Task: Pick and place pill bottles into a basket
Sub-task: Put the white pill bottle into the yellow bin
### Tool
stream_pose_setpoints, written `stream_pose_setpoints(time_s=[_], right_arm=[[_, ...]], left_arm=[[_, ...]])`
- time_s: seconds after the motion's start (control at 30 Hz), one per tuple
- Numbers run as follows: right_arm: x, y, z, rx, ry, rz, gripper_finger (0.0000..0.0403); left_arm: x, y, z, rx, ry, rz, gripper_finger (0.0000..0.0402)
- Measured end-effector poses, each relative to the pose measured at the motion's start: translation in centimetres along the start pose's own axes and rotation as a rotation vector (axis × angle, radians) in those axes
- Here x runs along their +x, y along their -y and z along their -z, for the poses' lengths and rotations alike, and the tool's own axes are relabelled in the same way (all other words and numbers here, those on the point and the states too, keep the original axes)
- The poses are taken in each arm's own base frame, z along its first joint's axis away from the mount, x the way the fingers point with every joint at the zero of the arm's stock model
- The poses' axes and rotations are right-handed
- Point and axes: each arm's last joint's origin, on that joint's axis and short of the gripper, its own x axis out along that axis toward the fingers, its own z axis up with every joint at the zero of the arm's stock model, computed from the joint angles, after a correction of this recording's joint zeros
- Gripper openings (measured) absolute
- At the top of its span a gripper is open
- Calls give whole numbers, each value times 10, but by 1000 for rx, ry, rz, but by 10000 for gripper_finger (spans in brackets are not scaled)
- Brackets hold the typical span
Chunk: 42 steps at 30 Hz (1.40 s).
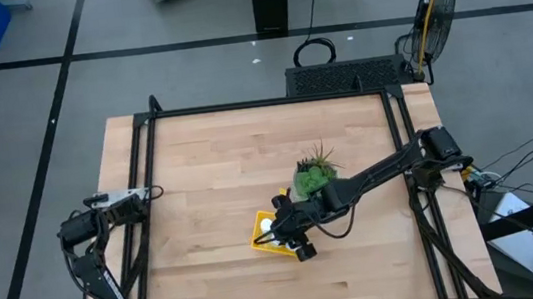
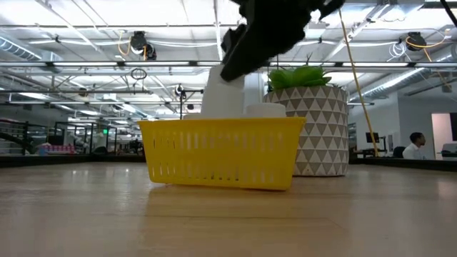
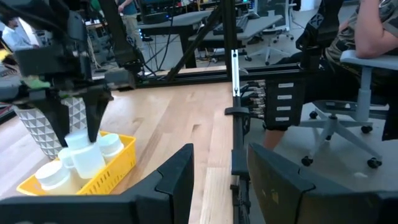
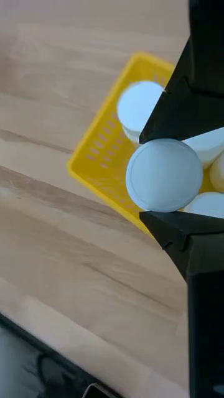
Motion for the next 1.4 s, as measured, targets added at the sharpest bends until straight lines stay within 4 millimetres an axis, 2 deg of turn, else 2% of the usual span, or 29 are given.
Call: stream_pose_setpoints(time_s=[0.47, 1.03, 1.4], right_arm=[[25, -3, 11, 9, -57, -31, 159], [26, -4, 9, -4, -35, -33, 158], [37, -6, 13, -15, -44, -62, 165]], left_arm=[[0, 0, 0, 1, -6, 9, 154], [0, 1, 0, -1, -13, 21, 153], [0, 1, 0, 0, -13, 22, 154]])
